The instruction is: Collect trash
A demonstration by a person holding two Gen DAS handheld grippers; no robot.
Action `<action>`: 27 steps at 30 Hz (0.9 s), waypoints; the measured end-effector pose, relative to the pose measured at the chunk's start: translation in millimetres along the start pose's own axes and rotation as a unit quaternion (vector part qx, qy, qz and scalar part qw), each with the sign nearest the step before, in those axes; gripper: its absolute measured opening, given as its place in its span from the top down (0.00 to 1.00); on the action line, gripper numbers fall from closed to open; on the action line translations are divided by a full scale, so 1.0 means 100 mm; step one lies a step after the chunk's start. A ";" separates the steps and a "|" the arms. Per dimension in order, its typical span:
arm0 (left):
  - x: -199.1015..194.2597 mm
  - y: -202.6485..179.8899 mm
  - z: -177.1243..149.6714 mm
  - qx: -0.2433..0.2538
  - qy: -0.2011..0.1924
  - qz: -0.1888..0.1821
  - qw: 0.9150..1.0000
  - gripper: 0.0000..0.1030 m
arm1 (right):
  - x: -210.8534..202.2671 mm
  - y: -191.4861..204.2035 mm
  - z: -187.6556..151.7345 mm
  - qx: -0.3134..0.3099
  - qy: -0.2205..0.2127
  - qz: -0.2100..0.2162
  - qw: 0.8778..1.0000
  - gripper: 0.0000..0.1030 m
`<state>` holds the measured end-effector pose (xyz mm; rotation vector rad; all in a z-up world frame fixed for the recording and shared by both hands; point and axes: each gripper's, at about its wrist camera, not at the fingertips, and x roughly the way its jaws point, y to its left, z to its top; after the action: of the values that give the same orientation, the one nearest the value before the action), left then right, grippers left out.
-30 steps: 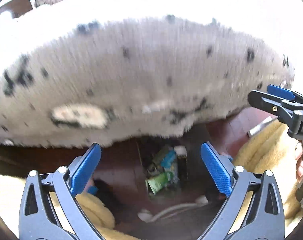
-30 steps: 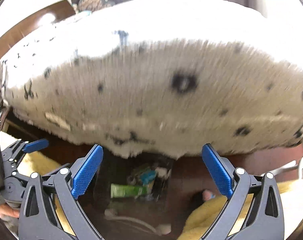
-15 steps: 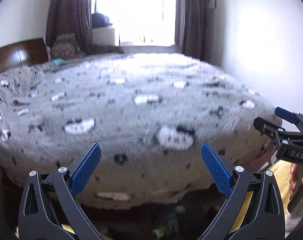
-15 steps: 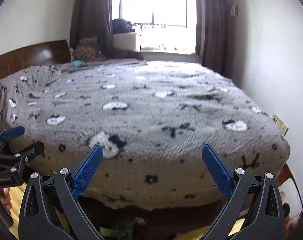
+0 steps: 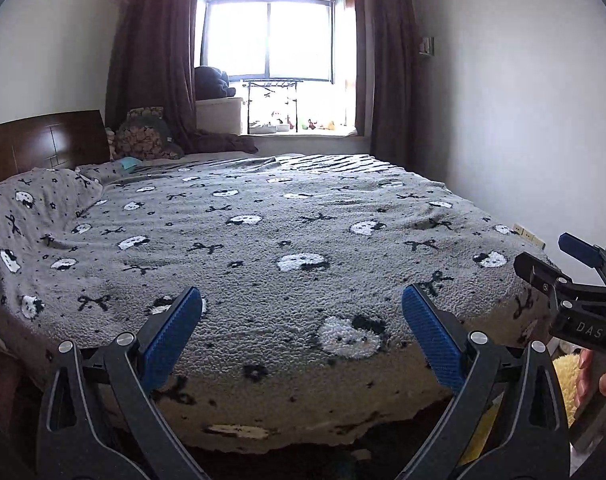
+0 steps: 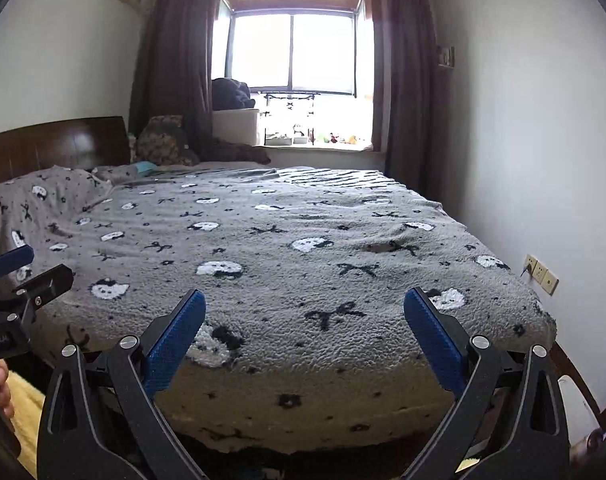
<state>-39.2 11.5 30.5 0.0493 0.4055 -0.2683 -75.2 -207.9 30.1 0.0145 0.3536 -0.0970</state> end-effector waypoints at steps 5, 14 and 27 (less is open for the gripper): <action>0.02 0.01 -0.05 -0.001 0.004 -0.001 1.000 0.08 | -0.02 0.03 -0.03 0.000 0.001 -0.001 1.000 0.03; 0.00 0.03 -0.07 -0.002 0.004 0.000 1.000 0.08 | -0.05 0.06 -0.04 0.000 -0.003 0.005 1.000 0.03; 0.01 0.04 -0.05 -0.004 0.006 0.003 1.000 0.08 | -0.04 0.10 -0.05 -0.002 0.002 0.005 1.000 0.03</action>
<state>-39.5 15.3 25.9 0.0434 0.4187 -0.2607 -79.9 -197.5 26.8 0.0134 0.3568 -0.0858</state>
